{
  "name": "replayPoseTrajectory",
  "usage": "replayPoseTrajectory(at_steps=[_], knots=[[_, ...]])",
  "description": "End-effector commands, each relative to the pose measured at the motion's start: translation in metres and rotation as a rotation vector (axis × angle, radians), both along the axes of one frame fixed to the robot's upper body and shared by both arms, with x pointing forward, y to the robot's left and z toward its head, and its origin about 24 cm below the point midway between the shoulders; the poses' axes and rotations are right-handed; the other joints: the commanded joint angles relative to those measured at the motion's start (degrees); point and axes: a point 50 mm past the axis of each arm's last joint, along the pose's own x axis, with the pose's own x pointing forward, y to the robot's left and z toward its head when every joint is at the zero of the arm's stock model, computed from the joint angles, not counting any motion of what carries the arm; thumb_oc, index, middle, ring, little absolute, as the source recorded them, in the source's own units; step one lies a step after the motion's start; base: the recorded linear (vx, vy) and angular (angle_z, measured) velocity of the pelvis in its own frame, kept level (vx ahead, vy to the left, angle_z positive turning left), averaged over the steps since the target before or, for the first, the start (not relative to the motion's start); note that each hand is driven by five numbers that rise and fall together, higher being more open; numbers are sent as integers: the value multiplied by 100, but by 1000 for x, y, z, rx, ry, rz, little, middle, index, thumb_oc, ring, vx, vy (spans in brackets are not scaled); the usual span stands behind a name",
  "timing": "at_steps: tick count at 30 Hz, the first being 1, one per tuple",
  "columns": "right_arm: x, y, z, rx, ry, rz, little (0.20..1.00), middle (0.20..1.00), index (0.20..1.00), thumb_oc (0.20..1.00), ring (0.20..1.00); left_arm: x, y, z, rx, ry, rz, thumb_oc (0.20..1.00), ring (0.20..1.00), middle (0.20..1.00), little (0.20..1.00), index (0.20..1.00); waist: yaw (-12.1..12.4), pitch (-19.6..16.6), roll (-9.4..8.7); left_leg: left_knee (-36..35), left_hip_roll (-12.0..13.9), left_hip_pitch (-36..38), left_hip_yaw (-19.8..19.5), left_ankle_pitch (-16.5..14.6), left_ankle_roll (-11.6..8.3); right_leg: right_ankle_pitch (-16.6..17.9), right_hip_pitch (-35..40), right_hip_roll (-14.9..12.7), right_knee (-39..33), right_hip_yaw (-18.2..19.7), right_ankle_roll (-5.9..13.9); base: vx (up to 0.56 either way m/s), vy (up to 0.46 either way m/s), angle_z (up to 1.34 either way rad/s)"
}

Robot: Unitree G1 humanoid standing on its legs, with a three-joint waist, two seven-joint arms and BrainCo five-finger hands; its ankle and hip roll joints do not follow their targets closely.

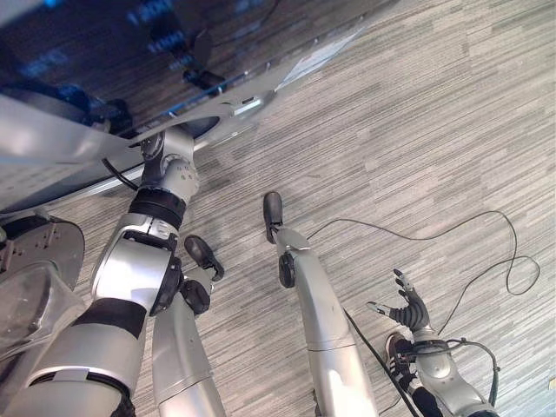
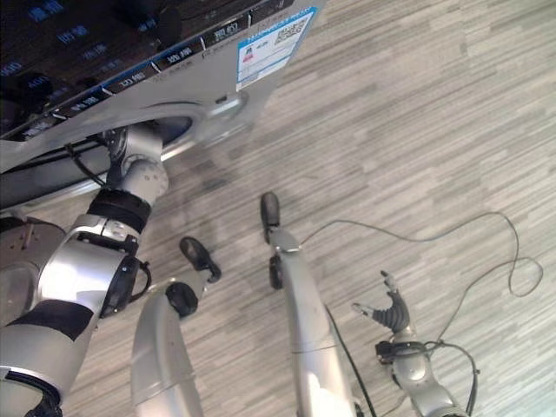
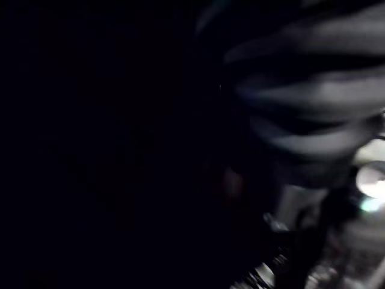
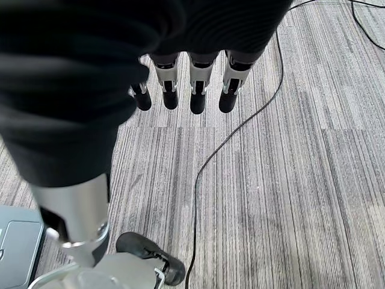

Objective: Grab the laundry basket,head to the washer,open it,put in the laundry and shut it.

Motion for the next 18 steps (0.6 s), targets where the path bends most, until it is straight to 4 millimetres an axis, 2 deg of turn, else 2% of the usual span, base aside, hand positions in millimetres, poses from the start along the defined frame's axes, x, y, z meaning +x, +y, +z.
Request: replayPoseTrajectory(at_steps=[1, 2, 3, 4, 5, 6, 7, 8, 9, 10, 13, 16, 18], knots=[[-5, -17, 4, -71, 10, 13, 1000, 1000, 1000, 1000, 1000, -2, 8, -29, 11, 83, 8, 1000, 1000, 1000, 1000, 1000, -123, 136, 379, -532, 276, 168, -427, 682, -486, 320, 386, 131, -702, -201, 400, -20, 18, 12], [-5, -17, 4, -72, 12, 14, 1000, 1000, 1000, 1000, 1000, -2, 8, -30, 11, 85, 8, 1000, 1000, 1000, 1000, 1000, -134, 144, 372, -584, 261, 221, -412, 705, -486, 338, 428, 126, -738, -194, 404, -40, 46, 13], [-1, -16, 6, -71, 4, 22, 1000, 1000, 1000, 1000, 1000, -5, 9, -55, 34, 164, 4, 1000, 1000, 1000, 1000, 1000, -115, 174, 390, -908, 184, 486, -328, 810, -514, 407, 656, 85, -943, -171, 431, -43, 44, 13], [2, -14, 7, -71, -1, 33, 1000, 1000, 1000, 1000, 1000, -7, 9, -68, 24, 200, -4, 1000, 1000, 1000, 1000, 1000, -112, 195, 390, -1120, 131, 680, -271, 875, -537, 442, 818, 51, -1088, -172, 448, -42, 44, 16], [2, -15, 7, -72, 1, 34, 1000, 1000, 1000, 1000, 1000, -7, 10, -69, 23, 201, -4, 1000, 1000, 1000, 1000, 1000, -125, 212, 382, -1174, 115, 740, -258, 899, -537, 456, 866, 44, -1122, -167, 451, -32, 60, 15], [10, -11, 12, -55, -22, 51, 1000, 1000, 1000, 1000, 1000, -21, 12, -117, 12, 319, -22, 1000, 1000, 1000, 1000, 1000, -84, 251, 385, -1712, -43, 1267, -173, 1046, -576, 556, 1344, -10, -1468, -133, 502, -32, 47, 13], [9, -12, 12, -55, -20, 52, 1000, 1000, 1000, 1000, 1000, -21, 12, -118, 10, 320, -23, 1000, 1000, 1000, 1000, 1000, -95, 287, 365, -1784, -67, 1363, -155, 1075, -574, 572, 1422, -20, -1508, -124, 507, -29, 48, 12], [12, -12, 13, -47, -26, 45, 1000, 1000, 1000, 1000, 1000, -27, 14, -133, 0, 354, -27, 1000, 1000, 1000, 1000, 1000, -72, 300, 370, -1887, -115, 1463, -161, 1105, -583, 603, 1532, -29, -1571, -101, 519, -3, 24, 11], [14, -9, 13, -30, -33, 49, 1000, 1000, 1000, 1000, 1000, -44, 18, -167, -51, 422, -24, 1000, 1000, 1000, 1000, 1000, -23, 338, 375, -2236, -192, 1857, -103, 1205, -595, 665, 1893, -105, -1766, -94, 551, 4, 42, 11], [15, -8, 11, -22, -24, 44, 1000, 1000, 1000, 1000, 1000, -53, 19, -183, -89, 453, -17, 1000, 1000, 1000, 1000, 1000, 14, 348, 383, -2368, -254, 2034, -95, 1242, -602, 680, 2069, -119, -1868, -84, 561, 2, 49, 5], [14, -8, 2, 20, 10, 6, 1000, 1000, 1000, 1000, 1000, -75, 25, -216, -114, 538, -10, 1000, 1000, 1000, 1000, 1000, 94, 355, 408, -2728, -407, 2538, -39, 1328, -608, 724, 2496, -181, -2073, -108, 583, -2, 51, 0], [12, -12, -11, 97, 64, -73, 1000, 1000, 1000, 1000, 1000, -105, 28, -254, -182, 639, 9, 1000, 1000, 1000, 1000, 1000, 205, 314, 412, -3197, -576, 3244, -1, 1443, -611, 778, 3144, -203, -2349, -144, 616, 20, 43, -1], [8, -15, -19, 145, 92, -118, 1000, 1000, 1000, 1000, 1000, -122, 30, -271, -153, 697, -4, 1000, 1000, 1000, 1000, 1000, 264, 301, 416, -3427, -674, 3651, 2, 1508, -613, 808, 3561, -228, -2520, -173, 621, 36, 38, -2]])
